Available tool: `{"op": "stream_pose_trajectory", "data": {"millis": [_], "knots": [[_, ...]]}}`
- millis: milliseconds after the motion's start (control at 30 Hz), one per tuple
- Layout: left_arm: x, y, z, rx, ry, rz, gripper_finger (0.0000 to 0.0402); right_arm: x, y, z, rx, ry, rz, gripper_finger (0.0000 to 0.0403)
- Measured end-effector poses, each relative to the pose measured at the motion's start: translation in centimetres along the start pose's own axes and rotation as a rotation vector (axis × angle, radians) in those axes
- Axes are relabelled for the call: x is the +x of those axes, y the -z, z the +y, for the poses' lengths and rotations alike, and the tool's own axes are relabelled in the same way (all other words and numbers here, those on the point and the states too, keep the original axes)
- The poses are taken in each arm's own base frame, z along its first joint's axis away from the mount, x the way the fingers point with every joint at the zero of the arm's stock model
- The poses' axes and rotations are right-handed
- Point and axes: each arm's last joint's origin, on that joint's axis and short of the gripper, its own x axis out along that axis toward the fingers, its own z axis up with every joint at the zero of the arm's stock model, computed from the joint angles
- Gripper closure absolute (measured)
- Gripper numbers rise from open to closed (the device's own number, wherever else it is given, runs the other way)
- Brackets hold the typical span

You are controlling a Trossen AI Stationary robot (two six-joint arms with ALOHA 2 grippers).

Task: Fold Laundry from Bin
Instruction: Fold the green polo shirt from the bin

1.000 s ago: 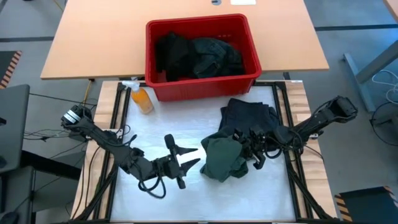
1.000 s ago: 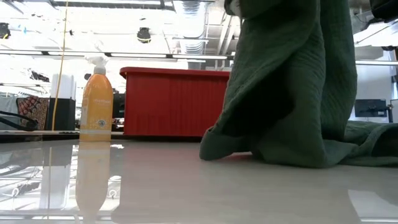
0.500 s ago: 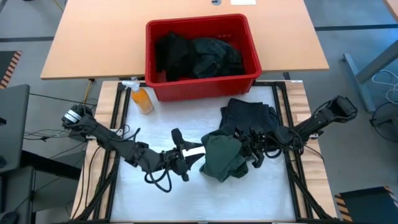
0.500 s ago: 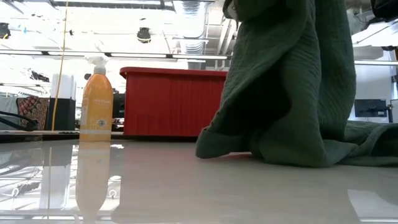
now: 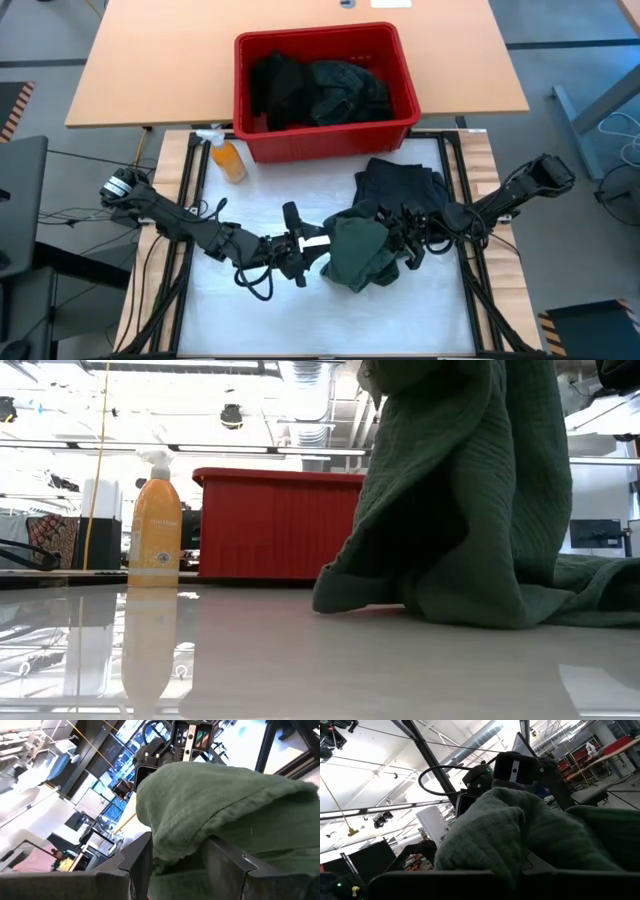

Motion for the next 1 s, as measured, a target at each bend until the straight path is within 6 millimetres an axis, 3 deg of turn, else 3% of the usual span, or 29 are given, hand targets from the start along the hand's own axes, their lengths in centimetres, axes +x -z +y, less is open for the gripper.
{"op": "stream_pose_trajectory", "data": {"millis": [167, 600, 1000], "knots": [[0.3, 0.0, 0.2, -0.030, 0.033, -0.047, 0.0250, 0.0, 0.0, 0.0, 0.029, 0.000, 0.000, 0.0379], [0.8, 0.3, 0.9, -0.111, 0.016, -0.078, 0.0315, 0.3, -0.1, 0.4, 0.037, -0.054, 0.031, 0.0379], [0.8, 0.1, 0.9, -0.146, 0.043, -0.108, 0.0332, 1.3, -0.4, 1.0, 0.019, -0.073, 0.095, 0.0379]]}}
